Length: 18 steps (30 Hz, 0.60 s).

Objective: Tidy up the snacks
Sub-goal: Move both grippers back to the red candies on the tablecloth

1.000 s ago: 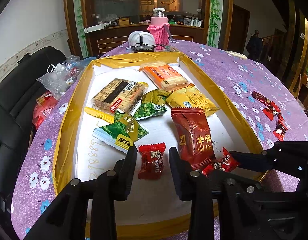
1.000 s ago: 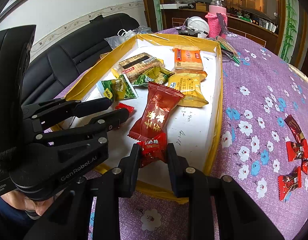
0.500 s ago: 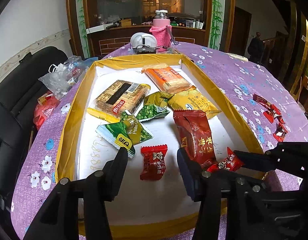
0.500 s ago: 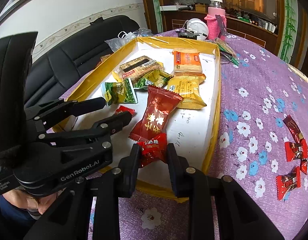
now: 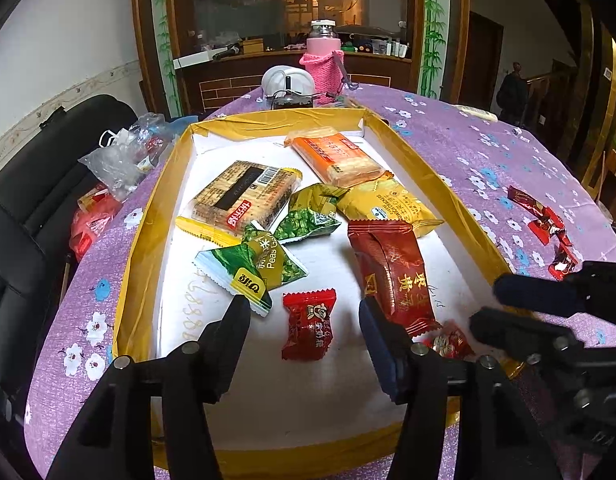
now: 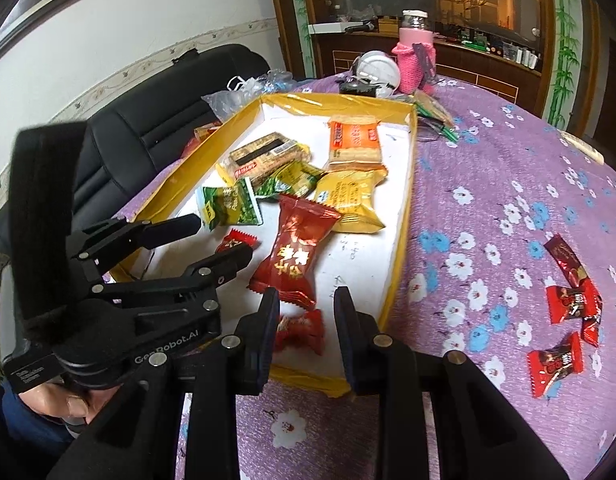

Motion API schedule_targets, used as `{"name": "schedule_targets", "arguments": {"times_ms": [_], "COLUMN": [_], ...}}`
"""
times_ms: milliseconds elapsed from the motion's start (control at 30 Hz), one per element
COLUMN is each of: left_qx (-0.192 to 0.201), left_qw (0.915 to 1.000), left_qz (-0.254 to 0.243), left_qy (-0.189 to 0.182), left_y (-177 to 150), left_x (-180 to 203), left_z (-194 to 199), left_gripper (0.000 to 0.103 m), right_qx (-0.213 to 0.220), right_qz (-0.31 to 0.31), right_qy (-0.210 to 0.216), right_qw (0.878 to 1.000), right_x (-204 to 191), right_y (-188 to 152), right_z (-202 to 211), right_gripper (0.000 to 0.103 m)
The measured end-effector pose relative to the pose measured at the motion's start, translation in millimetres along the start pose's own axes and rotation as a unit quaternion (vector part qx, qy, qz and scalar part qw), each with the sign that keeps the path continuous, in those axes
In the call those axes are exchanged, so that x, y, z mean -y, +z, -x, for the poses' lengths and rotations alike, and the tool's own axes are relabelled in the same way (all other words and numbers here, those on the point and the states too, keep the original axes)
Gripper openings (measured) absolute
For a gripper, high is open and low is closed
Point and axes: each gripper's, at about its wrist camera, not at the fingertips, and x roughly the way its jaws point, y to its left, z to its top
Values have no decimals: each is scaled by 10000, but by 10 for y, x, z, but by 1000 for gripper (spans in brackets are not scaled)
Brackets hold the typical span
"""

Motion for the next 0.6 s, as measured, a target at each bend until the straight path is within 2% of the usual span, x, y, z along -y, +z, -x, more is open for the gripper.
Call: {"name": "schedule_targets", "arguments": {"times_ms": [133, 600], "left_qx": [-29, -64], "left_qw": [10000, 9994], "left_qz": [19, -73], "left_qy": [52, 345], "left_y": [1, 8], "left_x": [-4, 36], "left_z": [-9, -20], "left_gripper": [61, 62], "right_qx": [102, 281], "right_qz": [-44, -484], "right_qy": [-5, -24], "right_qw": [9999, 9984], "right_x": [83, 507], "right_y": [-6, -44], "right_z": [94, 322], "right_gripper": [32, 32]}}
